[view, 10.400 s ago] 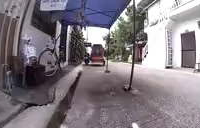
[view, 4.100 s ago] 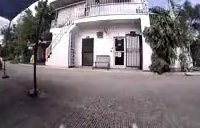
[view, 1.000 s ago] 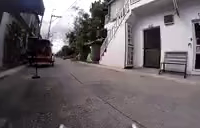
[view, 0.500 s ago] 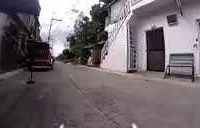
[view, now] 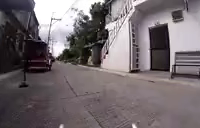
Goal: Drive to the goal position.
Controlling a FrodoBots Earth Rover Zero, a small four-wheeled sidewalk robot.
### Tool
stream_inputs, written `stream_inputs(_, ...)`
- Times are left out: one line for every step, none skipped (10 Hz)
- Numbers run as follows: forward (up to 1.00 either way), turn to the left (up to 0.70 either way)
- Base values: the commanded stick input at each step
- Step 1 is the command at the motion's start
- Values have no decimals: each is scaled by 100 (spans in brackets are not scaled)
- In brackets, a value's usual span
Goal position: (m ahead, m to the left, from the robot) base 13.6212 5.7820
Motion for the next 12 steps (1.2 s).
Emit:
stream_inputs(70,35)
stream_inputs(70,29)
stream_inputs(70,31)
stream_inputs(70,29)
stream_inputs(83,26)
stream_inputs(85,24)
stream_inputs(85,17)
stream_inputs(100,16)
stream_inputs(100,7)
stream_inputs(100,1)
stream_inputs(100,1)
stream_inputs(100,1)
